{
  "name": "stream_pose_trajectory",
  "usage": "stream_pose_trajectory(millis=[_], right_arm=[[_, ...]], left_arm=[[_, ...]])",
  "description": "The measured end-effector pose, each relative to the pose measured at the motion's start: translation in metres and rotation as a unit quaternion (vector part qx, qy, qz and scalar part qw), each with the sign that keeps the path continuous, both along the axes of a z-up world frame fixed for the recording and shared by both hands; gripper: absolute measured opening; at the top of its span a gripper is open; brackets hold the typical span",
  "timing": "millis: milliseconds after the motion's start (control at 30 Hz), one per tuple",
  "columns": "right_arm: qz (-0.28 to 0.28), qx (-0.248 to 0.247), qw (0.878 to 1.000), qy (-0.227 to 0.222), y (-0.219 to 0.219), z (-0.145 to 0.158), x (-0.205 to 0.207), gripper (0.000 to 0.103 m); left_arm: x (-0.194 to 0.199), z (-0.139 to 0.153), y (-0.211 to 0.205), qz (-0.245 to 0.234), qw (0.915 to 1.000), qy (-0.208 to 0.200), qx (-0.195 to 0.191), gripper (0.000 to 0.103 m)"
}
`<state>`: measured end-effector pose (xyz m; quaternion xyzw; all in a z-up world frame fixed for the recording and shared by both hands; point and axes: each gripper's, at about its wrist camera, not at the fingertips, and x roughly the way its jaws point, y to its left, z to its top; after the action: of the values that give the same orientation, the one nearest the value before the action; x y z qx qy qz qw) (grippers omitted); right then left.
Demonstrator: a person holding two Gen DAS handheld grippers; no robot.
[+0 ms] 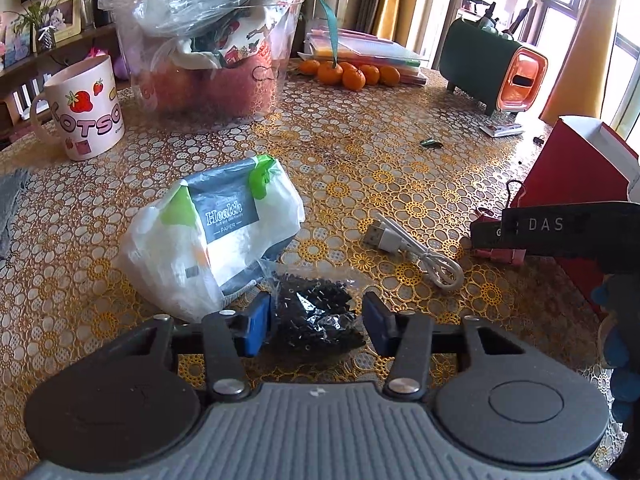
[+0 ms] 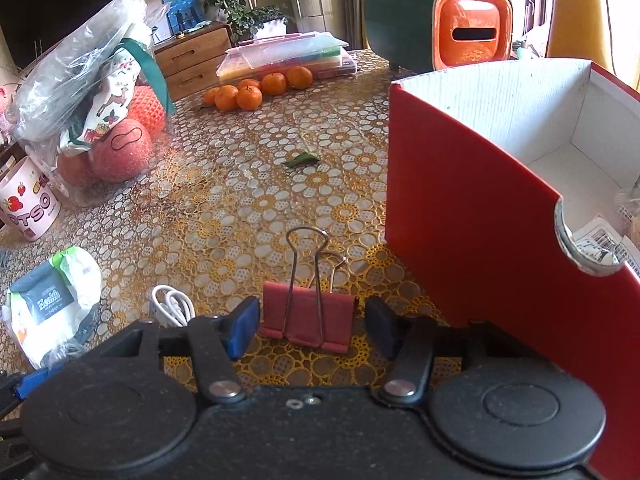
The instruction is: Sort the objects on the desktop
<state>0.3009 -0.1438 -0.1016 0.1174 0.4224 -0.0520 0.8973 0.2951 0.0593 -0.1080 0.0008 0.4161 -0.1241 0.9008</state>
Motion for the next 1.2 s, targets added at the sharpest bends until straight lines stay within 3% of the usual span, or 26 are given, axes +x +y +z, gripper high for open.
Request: stream_pose_trajectory(millis=[167,667,1200], right_arm=[[0.012,0.005,1.000,-0.001,-0.001,0.001,-0.003,0.049],[0.073,0.005,0.997,0.000,-0.005,0.013,-0.042,0.049],[0.167,0.019,0.985,-0.029,-0.018,0.066,-0.101,0.049]], left_arm=[[-0.003,0.002,-0.002,0.004,1.0000,0.000,0.004,0.043],[-0.033,0.016,-0.014,0.012,0.9999,0.007,0.002,0.041],[-0.094,0.058,-0.036,0.009,0.9999,-0.002,-0.008,0.041]])
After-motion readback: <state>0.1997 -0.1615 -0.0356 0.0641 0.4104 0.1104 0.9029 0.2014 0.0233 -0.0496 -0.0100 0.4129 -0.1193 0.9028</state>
